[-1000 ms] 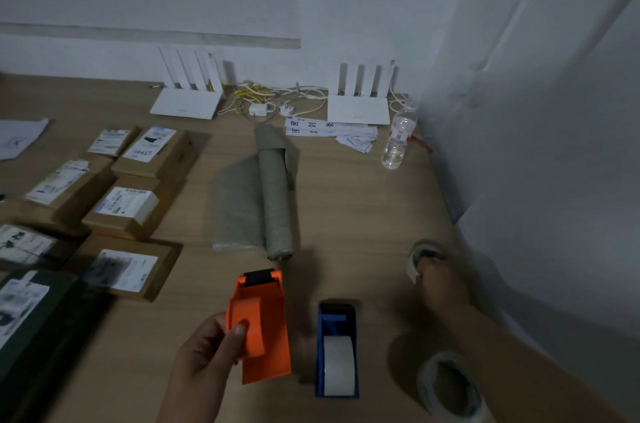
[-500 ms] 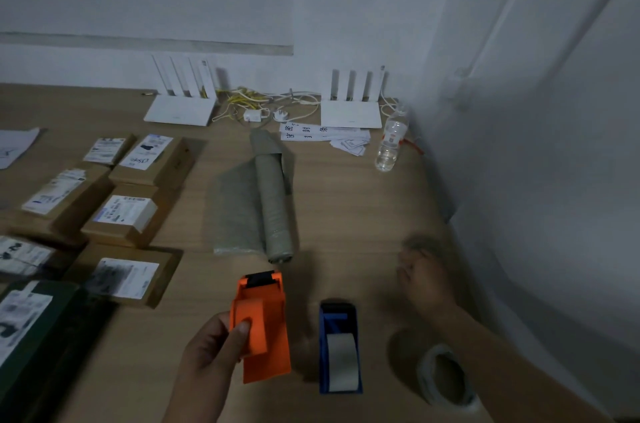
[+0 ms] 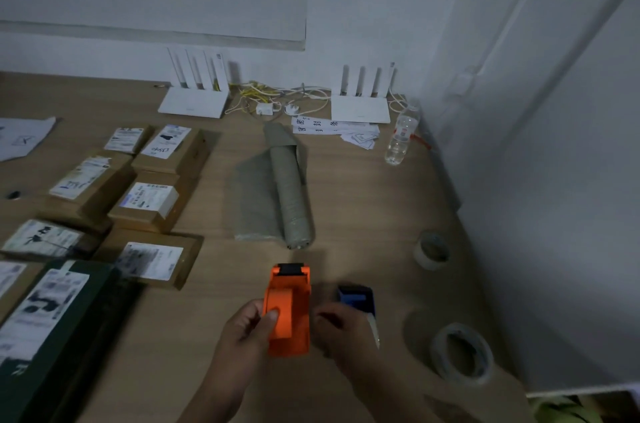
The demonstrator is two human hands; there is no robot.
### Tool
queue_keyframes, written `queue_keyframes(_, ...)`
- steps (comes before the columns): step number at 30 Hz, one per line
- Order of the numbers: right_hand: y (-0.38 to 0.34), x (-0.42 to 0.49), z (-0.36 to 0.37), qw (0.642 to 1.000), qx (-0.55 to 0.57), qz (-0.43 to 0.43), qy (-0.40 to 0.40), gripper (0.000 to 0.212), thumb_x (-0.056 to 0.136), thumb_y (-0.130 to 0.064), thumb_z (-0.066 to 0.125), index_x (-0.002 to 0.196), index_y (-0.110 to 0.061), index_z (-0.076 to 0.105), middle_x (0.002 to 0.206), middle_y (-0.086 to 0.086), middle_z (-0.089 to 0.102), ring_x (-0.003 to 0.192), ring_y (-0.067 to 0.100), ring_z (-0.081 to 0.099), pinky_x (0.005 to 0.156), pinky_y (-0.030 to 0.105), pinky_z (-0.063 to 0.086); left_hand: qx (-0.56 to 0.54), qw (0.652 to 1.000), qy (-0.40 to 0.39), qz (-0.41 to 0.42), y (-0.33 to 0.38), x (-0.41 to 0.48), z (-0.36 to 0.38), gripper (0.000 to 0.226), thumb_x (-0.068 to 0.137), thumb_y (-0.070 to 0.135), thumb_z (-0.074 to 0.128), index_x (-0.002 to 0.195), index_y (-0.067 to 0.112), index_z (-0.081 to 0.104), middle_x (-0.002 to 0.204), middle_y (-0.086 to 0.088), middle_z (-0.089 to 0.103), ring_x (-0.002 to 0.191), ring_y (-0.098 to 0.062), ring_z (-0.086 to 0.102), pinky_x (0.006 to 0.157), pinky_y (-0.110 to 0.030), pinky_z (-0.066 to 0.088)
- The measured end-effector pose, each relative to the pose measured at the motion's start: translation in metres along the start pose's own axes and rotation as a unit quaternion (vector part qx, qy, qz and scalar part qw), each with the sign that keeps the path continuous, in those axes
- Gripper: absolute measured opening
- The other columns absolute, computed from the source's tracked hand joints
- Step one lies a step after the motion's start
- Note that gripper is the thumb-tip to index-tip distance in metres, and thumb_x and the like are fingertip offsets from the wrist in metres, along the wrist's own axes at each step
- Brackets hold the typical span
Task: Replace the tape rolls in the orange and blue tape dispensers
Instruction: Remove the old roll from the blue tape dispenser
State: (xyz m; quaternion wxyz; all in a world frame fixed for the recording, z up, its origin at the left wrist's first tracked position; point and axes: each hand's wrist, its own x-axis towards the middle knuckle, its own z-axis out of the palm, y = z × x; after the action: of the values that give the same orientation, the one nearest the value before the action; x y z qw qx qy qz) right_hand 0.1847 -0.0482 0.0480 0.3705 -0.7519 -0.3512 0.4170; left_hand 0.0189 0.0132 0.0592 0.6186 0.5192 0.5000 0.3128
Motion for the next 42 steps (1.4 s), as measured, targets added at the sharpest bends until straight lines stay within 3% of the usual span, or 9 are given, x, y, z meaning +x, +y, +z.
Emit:
queue_keyframes(5,0.011,-0.01,0.03,0.997,-0.044,0.063,0.03,0.007,0.083,-0.025,0.064,0.078,-0.026,0.069,0.074,-0.01,0.07,0.071,-0.002,0.063,0.059,0.011,0.042,-0.015,0.998,-0.028,-0.052,-0.02,-0.003,-0.011,0.015,0.081,0.024,0.064,0.074,0.022,0.078,0.061,0.003,0.07,0.06,-0.006,0.056,0.052,-0.012,0.047)
queue_keyframes(7,0.021,-0.012,0.036,0.991,-0.072,0.102,0.036,0.009,0.088,-0.028,0.06,0.08,-0.026,0.064,0.074,-0.01,0.065,0.07,0.0,0.059,0.06,0.016,0.042,-0.015,0.997,-0.034,-0.074,-0.027,-0.005,-0.017,0.017,0.078,0.029,0.067,0.078,0.014,0.076,0.065,0.0,0.07,0.065,-0.014,0.056,0.054,-0.017,0.048)
queue_keyframes(10,0.032,-0.013,0.047,0.981,-0.117,0.156,0.024,0.022,0.092,-0.027,0.054,0.108,-0.018,0.067,0.105,0.001,0.071,0.098,0.017,0.065,0.077,0.026,0.046,-0.013,0.997,-0.043,-0.07,-0.034,-0.01,-0.023,0.042,0.072,0.042,0.074,0.086,0.002,0.072,0.071,-0.008,0.07,0.07,-0.02,0.057,0.063,-0.03,0.05)
queue_keyframes(15,0.037,-0.019,0.059,0.968,-0.101,0.231,-0.011,0.021,0.095,-0.022,0.048,0.102,-0.018,0.067,0.111,0.003,0.07,0.091,0.016,0.059,0.082,0.025,0.046,0.0,0.996,-0.066,-0.061,-0.044,-0.013,-0.028,0.015,0.102,-0.001,0.058,0.096,-0.008,0.07,0.075,-0.011,0.07,0.064,-0.01,0.063,0.054,-0.012,0.052)
queue_keyframes(18,0.048,-0.016,0.064,0.958,-0.058,0.279,-0.023,0.013,0.086,-0.021,0.057,0.09,-0.019,0.07,0.096,0.003,0.073,0.088,0.018,0.069,0.087,0.035,0.058,-0.017,0.994,-0.085,-0.063,-0.047,-0.013,-0.028,0.011,0.1,0.004,0.065,0.096,0.002,0.075,0.074,-0.006,0.074,0.063,-0.007,0.065,0.055,-0.011,0.054)
queue_keyframes(23,0.063,-0.012,0.076,0.957,0.025,0.29,-0.011,0.02,0.082,-0.017,0.059,0.095,-0.007,0.07,0.086,0.01,0.073,0.069,0.019,0.068,0.064,0.031,0.06,-0.035,0.995,-0.075,-0.054,-0.051,-0.011,-0.031,0.008,0.096,0.008,0.069,0.095,0.003,0.075,0.075,-0.005,0.075,0.067,-0.009,0.066,0.057,-0.012,0.055)
queue_keyframes(27,0.048,-0.018,0.074,0.958,0.048,0.281,-0.009,0.022,0.087,-0.008,0.054,0.081,-0.009,0.074,0.07,0.006,0.07,0.063,0.016,0.065,0.065,0.031,0.058,-0.034,0.995,-0.065,-0.061,-0.059,-0.009,-0.033,0.034,0.075,0.034,0.073,0.092,0.005,0.075,0.078,-0.009,0.073,0.074,-0.018,0.062,0.059,-0.017,0.053)
queue_keyframes(36,0.041,-0.016,0.075,0.954,0.118,0.276,0.002,0.021,0.092,-0.012,0.056,0.08,-0.014,0.074,0.073,0.008,0.071,0.069,0.018,0.065,0.074,0.035,0.059,0.069,0.994,-0.066,-0.046,-0.073,-0.007,-0.037,0.007,0.09,0.015,0.069,0.088,0.016,0.075,0.072,0.008,0.079,0.066,0.002,0.065,0.059,-0.007,0.05)
queue_keyframes(42,0.042,-0.014,0.072,0.959,0.108,0.262,0.001,0.026,0.095,-0.015,0.054,0.078,-0.018,0.073,0.074,0.005,0.071,0.067,0.016,0.063,0.071,0.034,0.058,0.13,0.989,-0.059,-0.043,-0.076,-0.004,-0.036,0.031,0.097,-0.008,0.063,0.088,0.02,0.074,0.074,0.026,0.079,0.068,0.012,0.068,0.062,-0.002,0.049)
